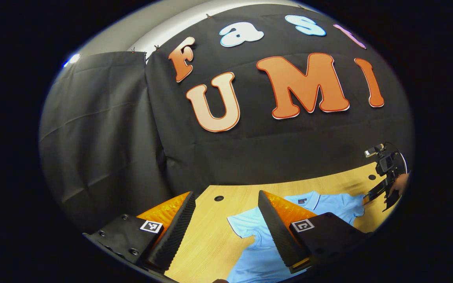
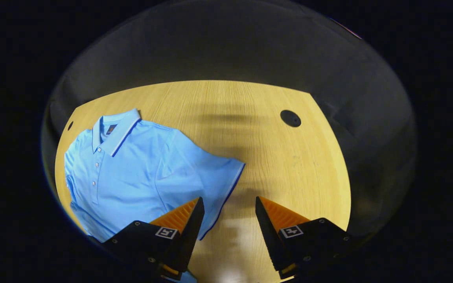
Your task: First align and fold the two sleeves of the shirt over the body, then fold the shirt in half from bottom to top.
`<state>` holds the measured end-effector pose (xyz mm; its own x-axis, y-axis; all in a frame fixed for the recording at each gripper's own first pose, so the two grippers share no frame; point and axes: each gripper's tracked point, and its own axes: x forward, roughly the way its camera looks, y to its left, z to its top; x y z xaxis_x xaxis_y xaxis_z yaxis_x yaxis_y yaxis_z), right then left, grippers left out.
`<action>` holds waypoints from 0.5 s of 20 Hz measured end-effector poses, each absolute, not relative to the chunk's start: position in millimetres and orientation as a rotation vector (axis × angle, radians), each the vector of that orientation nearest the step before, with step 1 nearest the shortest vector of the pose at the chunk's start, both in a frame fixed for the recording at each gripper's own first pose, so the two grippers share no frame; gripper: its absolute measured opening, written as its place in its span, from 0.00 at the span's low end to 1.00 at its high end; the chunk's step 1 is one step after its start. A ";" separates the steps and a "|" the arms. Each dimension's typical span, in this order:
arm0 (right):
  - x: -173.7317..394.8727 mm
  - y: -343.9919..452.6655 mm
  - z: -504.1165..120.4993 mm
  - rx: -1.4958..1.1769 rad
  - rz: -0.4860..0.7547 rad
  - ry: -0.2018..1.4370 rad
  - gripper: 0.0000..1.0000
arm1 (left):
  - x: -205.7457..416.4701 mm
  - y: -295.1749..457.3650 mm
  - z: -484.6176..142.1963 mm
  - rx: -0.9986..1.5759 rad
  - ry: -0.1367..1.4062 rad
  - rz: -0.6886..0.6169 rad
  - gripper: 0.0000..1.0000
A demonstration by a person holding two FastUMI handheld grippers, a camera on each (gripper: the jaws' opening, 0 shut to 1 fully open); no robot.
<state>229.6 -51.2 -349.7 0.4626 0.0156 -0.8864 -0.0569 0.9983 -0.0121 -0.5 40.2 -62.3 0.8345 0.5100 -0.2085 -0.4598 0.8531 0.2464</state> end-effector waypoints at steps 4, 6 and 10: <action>233.8 -44.0 -364.3 0.018 0.022 1.159 0.68 | -5.5 42.3 -62.6 0.197 0.284 0.541 1.00; 235.2 -42.5 -369.7 0.037 0.004 1.188 0.59 | -5.3 40.6 -61.9 0.196 0.289 0.546 1.00; 234.3 -35.7 -376.1 0.076 -0.019 1.232 0.41 | -4.9 35.9 -59.8 0.205 0.287 0.543 1.00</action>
